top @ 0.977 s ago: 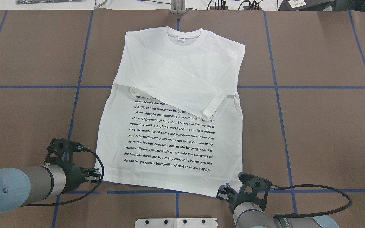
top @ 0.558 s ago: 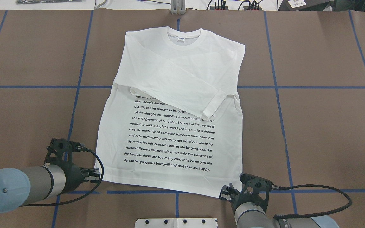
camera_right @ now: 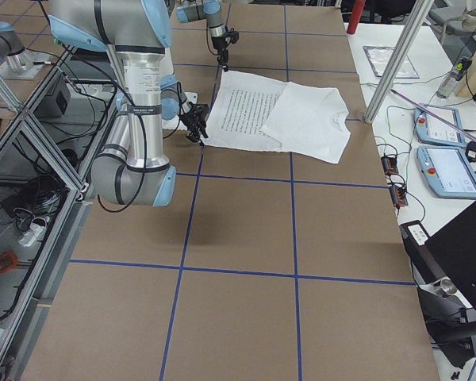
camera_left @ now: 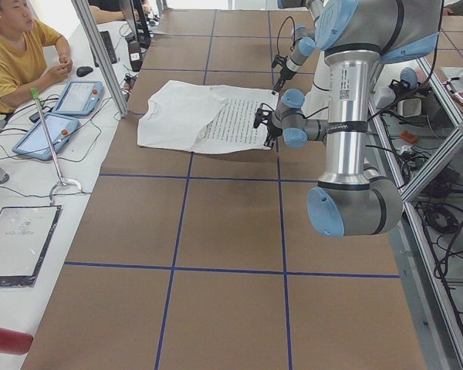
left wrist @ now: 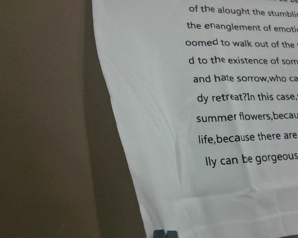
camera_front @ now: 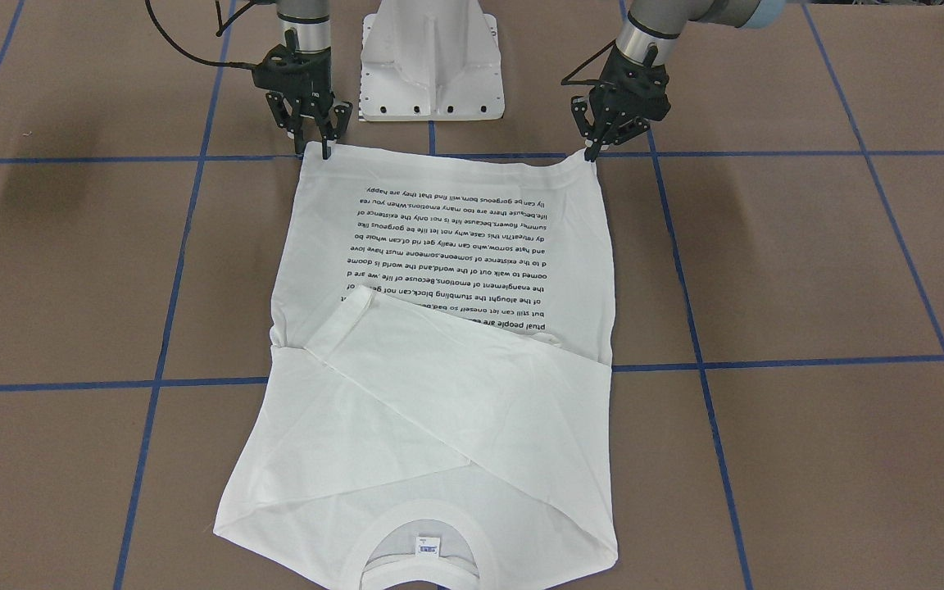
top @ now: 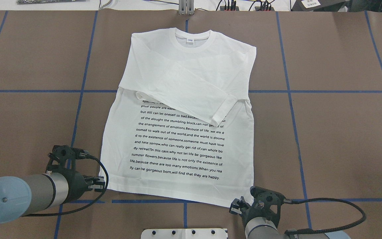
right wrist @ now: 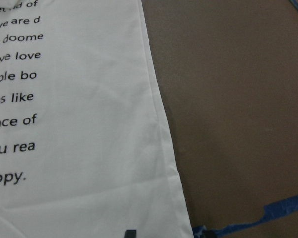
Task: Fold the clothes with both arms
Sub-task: 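Position both grippers at the hem corners nearest the robot and grasp them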
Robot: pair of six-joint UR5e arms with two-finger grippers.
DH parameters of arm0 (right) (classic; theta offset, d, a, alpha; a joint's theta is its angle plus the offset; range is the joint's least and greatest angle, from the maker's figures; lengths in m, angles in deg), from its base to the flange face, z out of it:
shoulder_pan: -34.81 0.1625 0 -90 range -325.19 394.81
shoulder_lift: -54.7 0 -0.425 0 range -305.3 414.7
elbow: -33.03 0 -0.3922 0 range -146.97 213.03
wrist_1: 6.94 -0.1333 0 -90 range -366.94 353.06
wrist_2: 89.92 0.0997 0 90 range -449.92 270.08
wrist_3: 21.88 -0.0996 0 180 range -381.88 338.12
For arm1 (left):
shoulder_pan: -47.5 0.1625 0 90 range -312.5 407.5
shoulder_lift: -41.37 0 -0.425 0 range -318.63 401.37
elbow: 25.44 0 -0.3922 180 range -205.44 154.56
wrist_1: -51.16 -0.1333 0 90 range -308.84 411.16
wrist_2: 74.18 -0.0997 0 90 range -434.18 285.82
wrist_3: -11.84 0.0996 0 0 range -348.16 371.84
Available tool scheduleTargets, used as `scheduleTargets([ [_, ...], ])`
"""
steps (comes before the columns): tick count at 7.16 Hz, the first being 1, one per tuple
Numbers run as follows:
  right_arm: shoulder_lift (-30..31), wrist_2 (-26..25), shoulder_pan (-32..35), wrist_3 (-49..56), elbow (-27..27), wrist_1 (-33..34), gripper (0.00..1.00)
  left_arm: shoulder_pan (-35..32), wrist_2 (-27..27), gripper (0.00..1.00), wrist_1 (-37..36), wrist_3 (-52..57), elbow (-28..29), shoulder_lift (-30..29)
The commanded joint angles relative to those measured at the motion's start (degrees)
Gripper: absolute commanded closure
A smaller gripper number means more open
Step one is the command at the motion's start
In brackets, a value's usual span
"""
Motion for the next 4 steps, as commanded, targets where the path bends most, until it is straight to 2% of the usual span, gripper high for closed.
scheduleTargets([
  [1, 0.2, 0.0, -0.3, -0.7, 0.0, 0.0, 0.54, 0.0, 0.0, 1.0, 0.0, 0.0, 0.0, -0.1],
  [3, 0.3, 0.0, -0.4, -0.9, 0.1, 0.0, 0.54, 0.0, 0.0, 1.0, 0.0, 0.0, -0.7, 0.2],
  [4, 0.2, 0.0, -0.5, -1.0, 0.1, 0.0, 0.61, 0.0, 0.0, 1.0, 0.0, 0.0, -0.7, 0.3],
])
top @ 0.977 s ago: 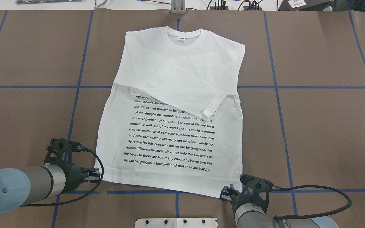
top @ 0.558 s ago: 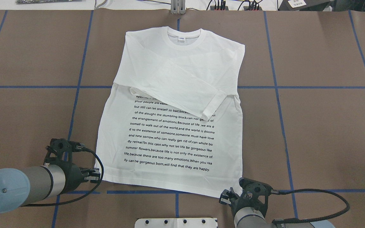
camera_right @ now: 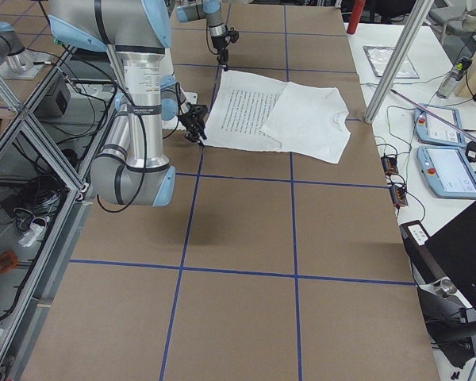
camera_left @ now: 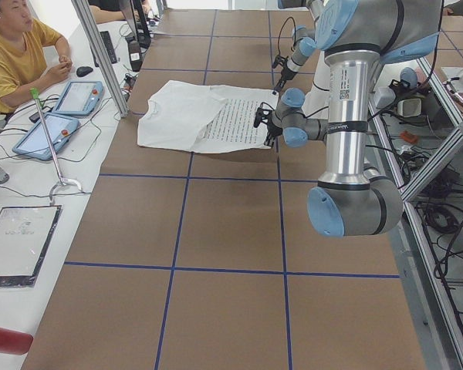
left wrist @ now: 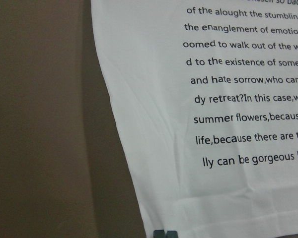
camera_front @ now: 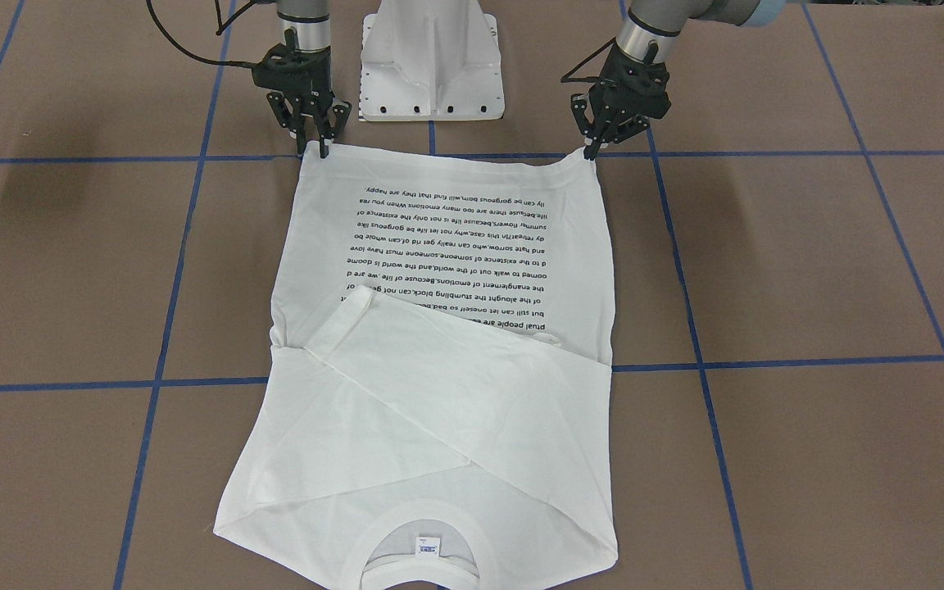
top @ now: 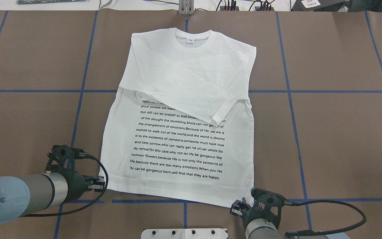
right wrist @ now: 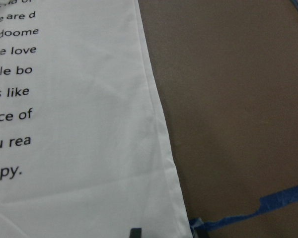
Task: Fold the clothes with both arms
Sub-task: 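Position both grippers at the hem corners nearest the robot and grasp them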
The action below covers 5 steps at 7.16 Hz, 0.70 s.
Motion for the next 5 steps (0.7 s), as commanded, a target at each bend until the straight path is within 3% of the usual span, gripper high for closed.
scheduleTargets([
  [1, -0.3, 0.0, -0.2, -1.1, 0.0, 0.0, 0.9, -0.1, 0.0, 1.0, 0.0, 0.0, -0.2, 0.0],
  [2, -0.6, 0.0, 0.1, -1.2, -0.7, 0.1, 1.0, -0.1, 0.1, 1.0, 0.0, 0.1, -0.5, 0.1],
  [4, 0.7, 1.6, 3.1, -0.2, -5.7, 0.5, 1.0, -0.1, 0.4, 1.0, -0.1, 0.1, -1.8, 0.1],
  [5, 0.7, 3.1, 4.3, 0.1, -7.9, 4.2, 1.0, -0.1, 0.4, 1.0, -0.2, 0.1, -3.0, 0.1],
])
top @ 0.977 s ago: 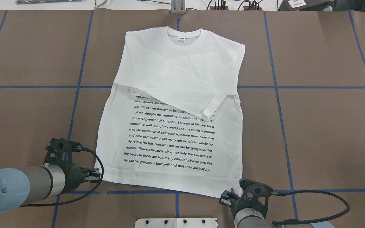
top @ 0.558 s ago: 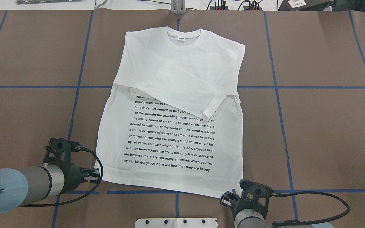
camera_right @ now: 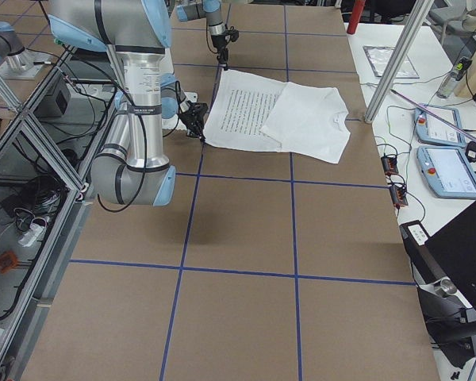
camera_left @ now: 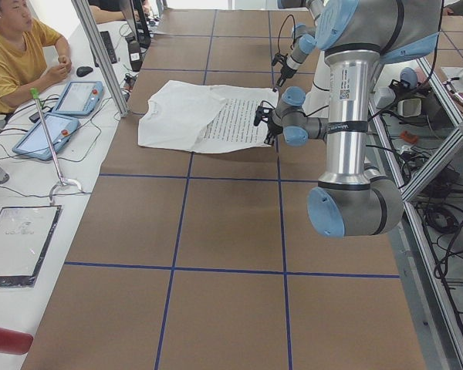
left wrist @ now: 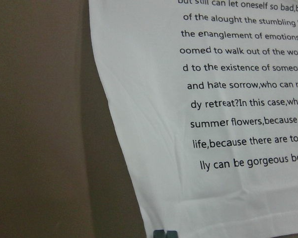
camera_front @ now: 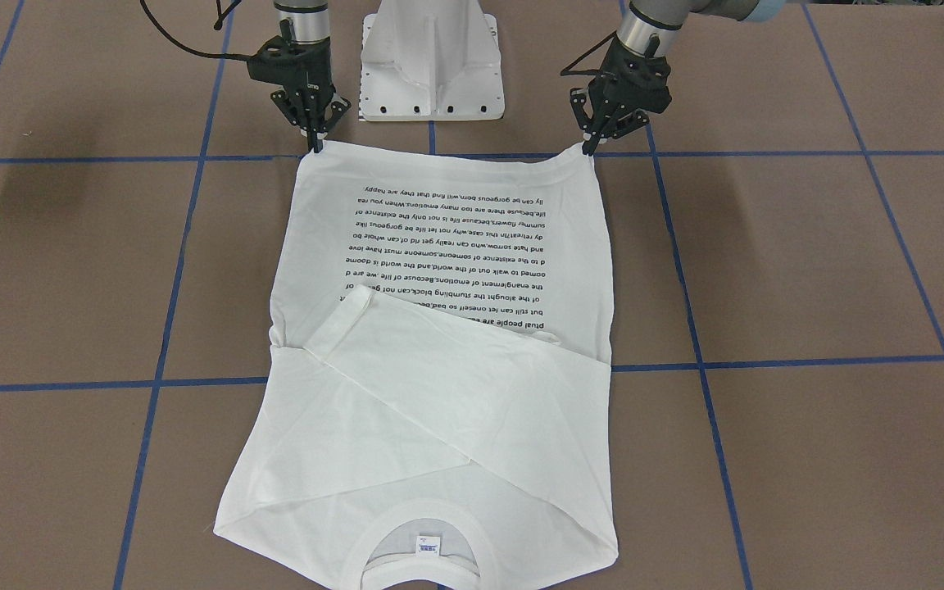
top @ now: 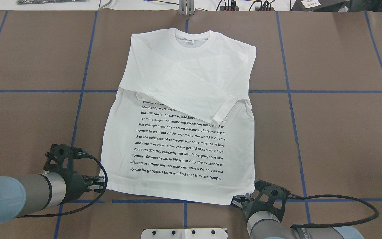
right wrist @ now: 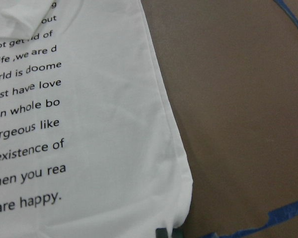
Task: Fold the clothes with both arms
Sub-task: 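Position both grippers at the hem corners nearest the robot and grasp them, then lift the hem with both grippers and fold it toward the collar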
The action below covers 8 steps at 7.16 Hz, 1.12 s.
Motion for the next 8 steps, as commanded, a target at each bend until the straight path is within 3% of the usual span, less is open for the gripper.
scheduleTargets([
  [1, 0.6, 4.4, 2.7, 1.8, -8.5, 7.9, 1.0, 0.0, 0.5, 1.0, -2.5, 0.0, -4.1, -0.1],
  [2, 0.4, 5.3, 2.4, 1.8, -15.4, 16.1, 1.0, -0.1, 4.6, 1.0, -7.2, -0.1, -10.0, 0.1],
  [4, -0.6, 8.8, -0.2, 1.8, -31.0, 31.7, 1.0, -0.1, 8.5, 1.0, -23.7, -2.7, -26.2, -0.9],
  [5, -3.7, 10.7, 2.6, 2.4, -31.2, 33.5, 1.0, -0.8, 11.8, 1.0, -30.6, -2.7, -31.7, -3.0],
  [7, -10.6, 12.1, 8.9, 11.5, -27.8, 33.8, 1.0, -5.8, 12.6, 1.0, -38.0, -2.0, -28.6, -13.2],
  [8, -13.2, 12.7, 15.2, 17.9, -25.0, 33.2, 1.0, -11.7, 12.6, 1.0, -40.4, 0.8, -25.1, -19.7],
])
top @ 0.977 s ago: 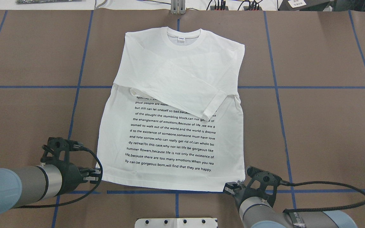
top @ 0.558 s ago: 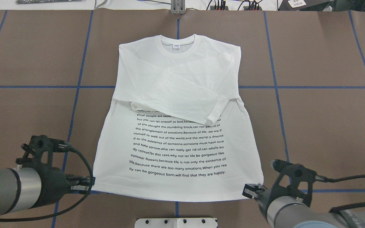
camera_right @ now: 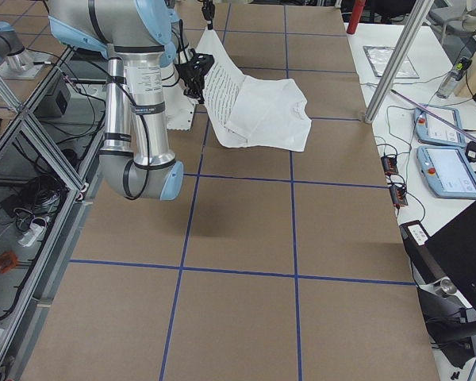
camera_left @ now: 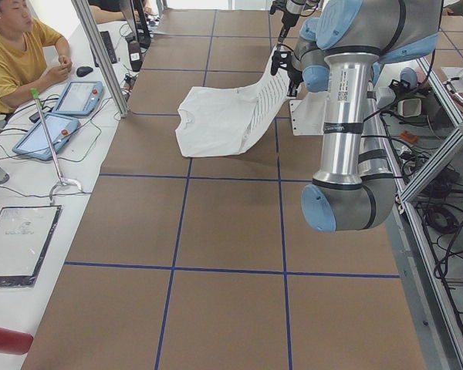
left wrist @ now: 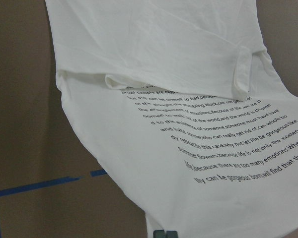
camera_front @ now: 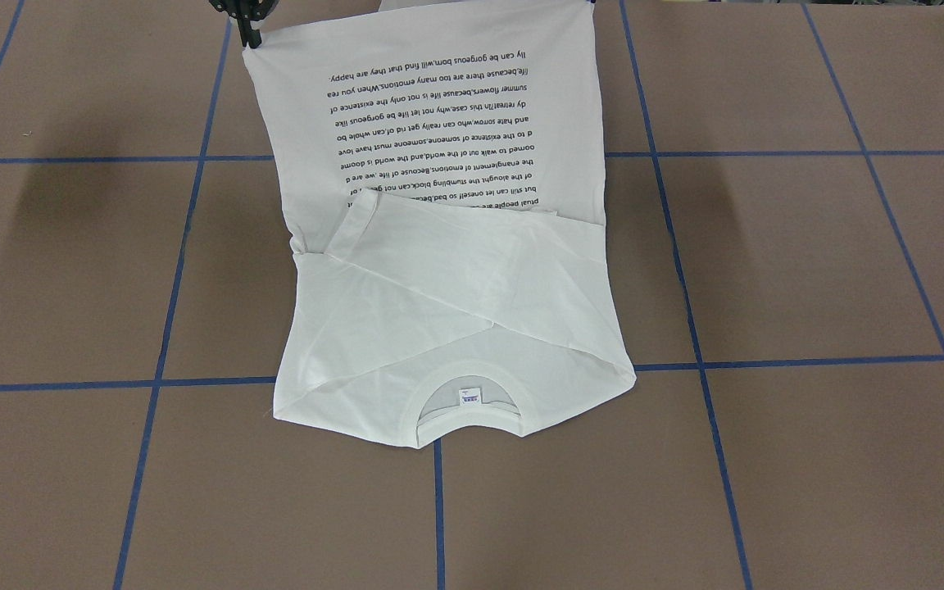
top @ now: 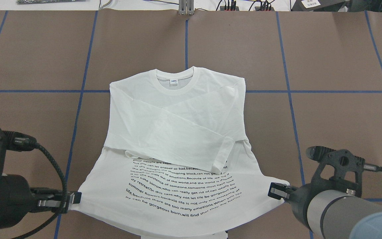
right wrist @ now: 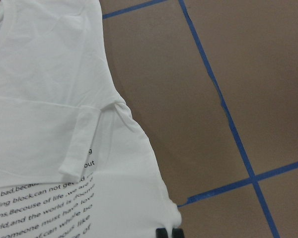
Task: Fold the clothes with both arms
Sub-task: 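Lift the hem with both grippers and fold it toward the collar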
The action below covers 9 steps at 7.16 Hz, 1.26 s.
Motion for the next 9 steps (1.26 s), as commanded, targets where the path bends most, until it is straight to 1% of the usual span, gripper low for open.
scheduleTargets([
  [1, -5.3, 4.4, 13.6, 13.1, 5.6, -1.7, 1.0, -11.9, -0.2, 1.0, -4.2, 7.6, 6.9, -10.4],
  [2, -7.5, 7.4, 19.3, 15.8, 11.8, -6.2, 1.0, -18.8, -0.1, 1.0, -3.7, 12.2, 11.9, -12.0],
  [3, -9.1, 8.2, 23.1, 18.0, 18.3, -12.1, 1.0, -24.5, 0.0, 1.0, -3.6, 17.4, 16.8, -14.0],
  [4, -9.1, 8.5, 26.4, 21.5, 24.3, -18.5, 1.0, -27.6, -0.1, 1.0, 0.1, 19.7, 23.1, -14.8],
  [5, -9.4, 9.0, 29.5, 23.4, 31.1, -25.1, 1.0, -28.7, -0.2, 1.0, 7.3, 19.9, 30.6, -14.8],
  [6, -10.6, 9.6, 31.0, 23.9, 37.5, -29.9, 1.0, -28.7, -1.4, 1.0, 13.2, 19.8, 37.5, -15.0],
  [7, -12.4, 9.5, 31.1, 23.8, 41.4, -32.8, 1.0, -28.4, -3.4, 1.0, 17.8, 19.8, 42.2, -15.2],
  [8, -12.9, 9.5, 31.0, 23.8, 42.9, -33.0, 1.0, -27.0, -3.5, 1.0, 19.8, 19.7, 44.9, -15.2],
  [9, -13.7, 9.5, 30.9, 23.8, 44.3, -33.0, 1.0, -25.6, -3.7, 1.0, 23.1, 19.7, 48.9, -15.2],
])
